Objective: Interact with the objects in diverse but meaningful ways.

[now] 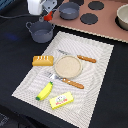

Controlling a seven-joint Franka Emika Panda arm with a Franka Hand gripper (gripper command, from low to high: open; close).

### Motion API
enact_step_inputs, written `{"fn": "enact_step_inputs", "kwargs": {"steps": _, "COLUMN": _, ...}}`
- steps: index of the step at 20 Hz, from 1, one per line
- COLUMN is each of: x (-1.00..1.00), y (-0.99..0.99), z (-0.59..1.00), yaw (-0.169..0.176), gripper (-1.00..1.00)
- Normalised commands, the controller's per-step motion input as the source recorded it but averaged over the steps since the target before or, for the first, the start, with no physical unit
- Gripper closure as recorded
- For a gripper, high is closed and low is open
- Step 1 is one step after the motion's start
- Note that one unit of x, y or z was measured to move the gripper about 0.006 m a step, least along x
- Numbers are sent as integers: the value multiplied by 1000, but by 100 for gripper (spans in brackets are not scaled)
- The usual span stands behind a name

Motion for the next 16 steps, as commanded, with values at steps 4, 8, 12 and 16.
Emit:
{"fn": "enact_step_inputs", "kwargs": {"steps": 4, "x": -233, "y": -116, "z": -136, "yaw": 0, "gripper": 100}}
{"fn": "enact_step_inputs", "kwargs": {"steps": 8, "x": -164, "y": -77, "z": -123, "yaw": 0, "gripper": 100}}
{"fn": "enact_step_inputs", "kwargs": {"steps": 12, "x": -88, "y": -103, "z": -125, "yaw": 0, "gripper": 100}}
{"fn": "enact_step_inputs", "kwargs": {"steps": 16, "x": -96, "y": -156, "z": -219, "yaw": 0, "gripper": 100}}
